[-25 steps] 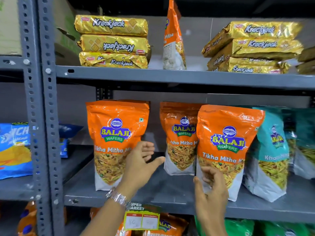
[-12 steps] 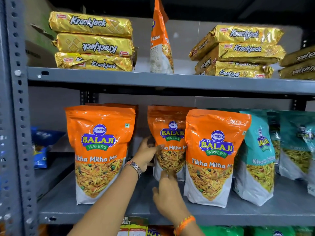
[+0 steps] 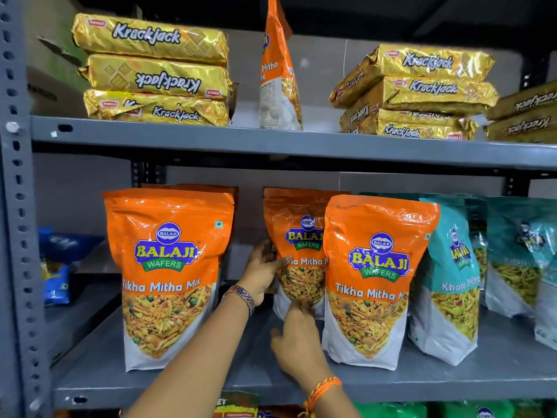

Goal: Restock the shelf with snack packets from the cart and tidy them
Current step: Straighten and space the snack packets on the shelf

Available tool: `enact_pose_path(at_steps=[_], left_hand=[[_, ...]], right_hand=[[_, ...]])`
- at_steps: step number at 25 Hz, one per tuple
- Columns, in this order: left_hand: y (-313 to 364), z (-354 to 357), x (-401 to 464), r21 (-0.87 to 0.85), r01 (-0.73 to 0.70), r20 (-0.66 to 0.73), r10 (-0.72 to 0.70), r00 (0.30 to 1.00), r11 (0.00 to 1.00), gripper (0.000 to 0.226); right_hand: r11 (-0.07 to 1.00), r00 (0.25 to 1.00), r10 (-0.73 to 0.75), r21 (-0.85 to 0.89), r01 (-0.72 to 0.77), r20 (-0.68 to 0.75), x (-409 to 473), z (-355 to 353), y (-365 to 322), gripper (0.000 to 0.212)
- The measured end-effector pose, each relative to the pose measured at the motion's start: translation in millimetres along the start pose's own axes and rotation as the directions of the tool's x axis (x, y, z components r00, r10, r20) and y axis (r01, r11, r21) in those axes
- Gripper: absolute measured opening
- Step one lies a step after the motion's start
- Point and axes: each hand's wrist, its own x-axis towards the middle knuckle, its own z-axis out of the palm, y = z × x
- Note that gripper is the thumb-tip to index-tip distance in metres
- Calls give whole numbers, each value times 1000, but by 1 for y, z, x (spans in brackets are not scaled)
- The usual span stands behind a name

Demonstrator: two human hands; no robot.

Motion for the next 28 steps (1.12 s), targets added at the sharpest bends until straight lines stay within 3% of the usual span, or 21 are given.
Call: enact_pose_path(at_steps=[5, 8, 11, 13, 15, 18, 19, 21, 24, 28], left_hand=[[0, 4, 0, -5, -15, -6, 14, 1000, 1000, 38], [1, 6, 0, -1, -21, -27, 21, 999, 1000, 33], [2, 8, -5, -11, -33, -58, 32, 998, 999, 38], [1, 9, -12, -36, -40, -86, 37, 996, 999, 42], [-5, 7, -21, -45, -41, -144, 34, 989, 998, 48], [-16, 7, -42, -161, -60, -172, 32, 985, 985, 62], [-19, 10, -50, -174, -74, -131, 51, 990, 982, 68], [-25, 18, -64, -55, -90, 24, 91, 996, 994, 90], [-33, 32, -78, 218, -136, 329, 59, 942, 966, 112], [-42, 49, -86, 437, -208, 351, 47, 935, 875, 129]], right_hand=[[1000, 999, 30, -10, -30, 26, 6, 0, 6, 60], [999, 998, 39, -2, -39, 54, 3, -6, 6, 68], [997, 998, -49, 70, 46, 41, -22, -19, 4, 66], [965, 990, -140, 218, 144, -35, -53, -34, 4, 62], [870, 978, -128, 454, 190, -165, -82, -56, 7, 55], [773, 874, 129, 600, 207, -468, -87, -85, 39, 49], [768, 838, 221, 618, 166, -499, -82, -91, 55, 53], [768, 837, 316, 639, 52, -447, -70, -100, 84, 63], [795, 933, 279, 599, -94, -225, -61, -98, 102, 73], [758, 960, 249, 643, -109, -130, -58, -103, 110, 65]])
